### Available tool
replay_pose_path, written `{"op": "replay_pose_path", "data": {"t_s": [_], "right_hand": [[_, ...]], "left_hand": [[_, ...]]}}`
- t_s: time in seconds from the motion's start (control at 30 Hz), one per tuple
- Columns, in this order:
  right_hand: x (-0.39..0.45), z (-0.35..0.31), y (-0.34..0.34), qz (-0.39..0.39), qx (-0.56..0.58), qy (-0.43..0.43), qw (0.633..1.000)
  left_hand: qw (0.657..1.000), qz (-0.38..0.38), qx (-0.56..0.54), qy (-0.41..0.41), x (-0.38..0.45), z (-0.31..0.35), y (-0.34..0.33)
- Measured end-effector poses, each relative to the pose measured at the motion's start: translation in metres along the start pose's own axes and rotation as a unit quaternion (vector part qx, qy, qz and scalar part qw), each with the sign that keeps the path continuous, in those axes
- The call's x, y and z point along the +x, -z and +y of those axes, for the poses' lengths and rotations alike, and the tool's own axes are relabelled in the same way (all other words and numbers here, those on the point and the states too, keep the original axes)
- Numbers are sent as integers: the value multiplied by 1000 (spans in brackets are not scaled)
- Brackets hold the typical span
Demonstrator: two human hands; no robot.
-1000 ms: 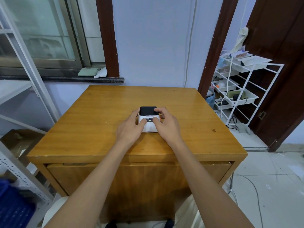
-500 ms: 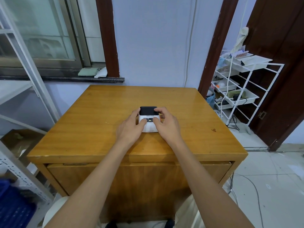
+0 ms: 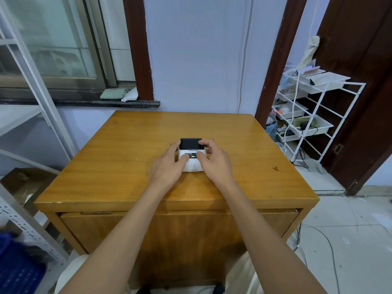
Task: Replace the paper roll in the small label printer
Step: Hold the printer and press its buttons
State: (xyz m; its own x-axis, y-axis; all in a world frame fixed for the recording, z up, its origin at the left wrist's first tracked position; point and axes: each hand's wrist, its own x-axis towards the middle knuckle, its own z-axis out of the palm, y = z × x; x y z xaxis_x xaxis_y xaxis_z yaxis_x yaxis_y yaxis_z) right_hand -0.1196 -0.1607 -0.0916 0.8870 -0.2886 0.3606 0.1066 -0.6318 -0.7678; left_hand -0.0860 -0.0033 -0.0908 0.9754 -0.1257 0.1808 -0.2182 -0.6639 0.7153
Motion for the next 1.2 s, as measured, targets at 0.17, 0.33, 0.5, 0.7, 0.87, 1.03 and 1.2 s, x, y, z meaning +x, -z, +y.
{"op": "replay_pose_path", "data": {"t_s": [0.17,0.33,0.5,0.7,0.87,1.03,1.2], "right_hand": [[-1,-1,0,-5,9,-5,1000],[-1,-1,1,-15,33,2,999],[4,0,5,-31,49,7,998],[0,-1,6,-30,44,5,999],[-2,-3,7,-29,36,7,999],[-2,-2,5,-26,29,10,999],[-4,-4,6,-22,26,10,999]], "left_hand": [[1000,5,4,-3,0,0,-1],[1000,-1,9,-3,1,-1,-1],[1000,-3,-5,-2,0,-1,2],[1000,-2,2,-6,0,0,1],[1000,-6,-5,-3,-1,-2,1],[1000,-8,2,1,0,-3,0],[1000,-6,1,-1,0,-3,0]]}}
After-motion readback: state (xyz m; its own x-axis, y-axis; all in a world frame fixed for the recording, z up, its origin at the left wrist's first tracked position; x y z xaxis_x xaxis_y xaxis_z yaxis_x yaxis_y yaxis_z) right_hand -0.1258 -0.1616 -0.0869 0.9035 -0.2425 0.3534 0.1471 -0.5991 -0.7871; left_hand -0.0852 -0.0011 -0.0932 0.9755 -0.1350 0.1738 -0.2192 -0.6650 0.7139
